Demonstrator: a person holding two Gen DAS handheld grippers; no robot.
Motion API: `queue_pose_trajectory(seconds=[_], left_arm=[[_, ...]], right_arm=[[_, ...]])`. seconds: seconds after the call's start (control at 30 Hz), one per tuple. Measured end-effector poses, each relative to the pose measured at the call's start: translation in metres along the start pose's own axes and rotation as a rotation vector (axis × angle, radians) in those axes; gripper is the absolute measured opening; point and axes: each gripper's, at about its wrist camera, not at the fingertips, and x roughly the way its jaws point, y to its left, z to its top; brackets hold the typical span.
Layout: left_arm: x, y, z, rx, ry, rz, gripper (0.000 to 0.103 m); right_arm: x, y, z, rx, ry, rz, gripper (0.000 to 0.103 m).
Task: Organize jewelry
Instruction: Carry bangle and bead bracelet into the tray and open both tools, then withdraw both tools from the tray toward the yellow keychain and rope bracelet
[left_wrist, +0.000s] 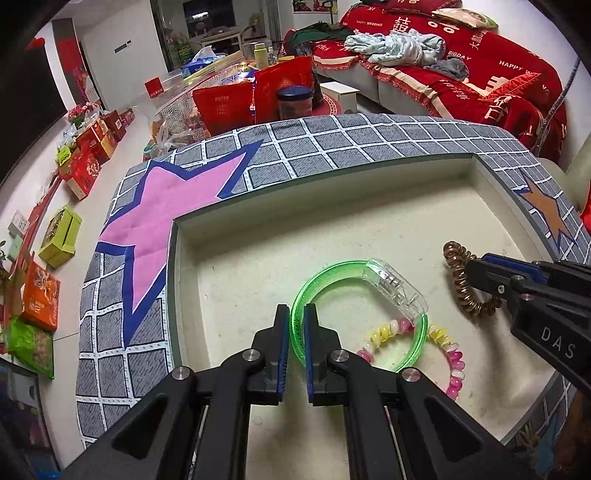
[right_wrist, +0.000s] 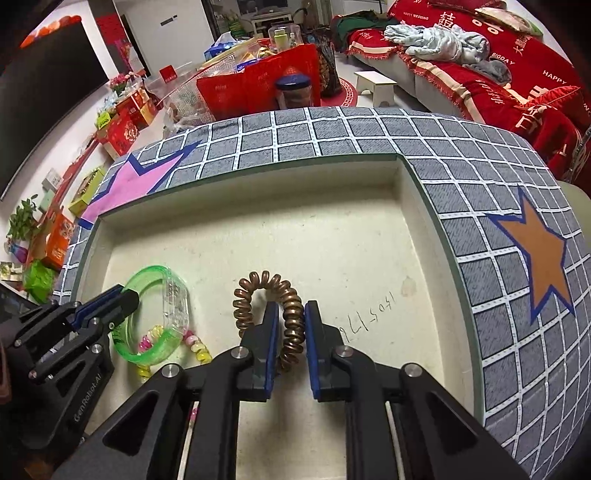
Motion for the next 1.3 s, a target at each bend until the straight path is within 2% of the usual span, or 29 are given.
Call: queue_pose_trajectory(seconds=[0.03, 0.1, 0.23, 0.4, 0.57, 0.77, 0.9, 1.03, 1.3], left_arm=[[0.0, 0.0, 0.0, -0.001, 0.0, 0.001, 0.023], [0.0, -0.001, 0.0, -0.003, 0.0, 0.003, 0.023], [-0.004, -0.001, -0.001, -0.005, -0.011, 0.011, 0.023], [-0.017, -0.004, -0.002, 0.01, -0.07, 0.05, 0.023], [-0.023, -0.006, 0.0, 0.007, -0.074, 0.047, 0.023], [-0.055, -0.007, -0.006, 0.002, -0.132, 0.011, 0.023], [-0.08, -0.003, -0.02, -0.016, -0.156, -0.023, 0.023], [-0.097, 0.003, -0.042, -0.033, -0.155, -0.042, 0.023], [-0.116, 0.013, -0.091, -0.093, -0.126, -0.067, 0.023]], right_arm=[[-0.002, 0.0, 0.001, 0.003, -0.004, 0.002, 0.042], [-0.007, -0.002, 0.001, 0.011, -0.023, 0.017, 0.057], [-0.02, -0.006, 0.005, 0.043, -0.06, 0.039, 0.057], [-0.042, -0.012, 0.002, 0.089, -0.103, 0.057, 0.058], [-0.062, -0.018, -0.007, 0.104, -0.123, 0.06, 0.058], [-0.087, -0.026, -0.023, 0.126, -0.142, 0.076, 0.062], [-0.101, -0.026, -0.041, 0.127, -0.147, 0.082, 0.064], [-0.112, -0.025, -0.064, 0.122, -0.141, 0.091, 0.071], [-0.116, -0.024, -0.114, 0.129, -0.093, 0.094, 0.071]])
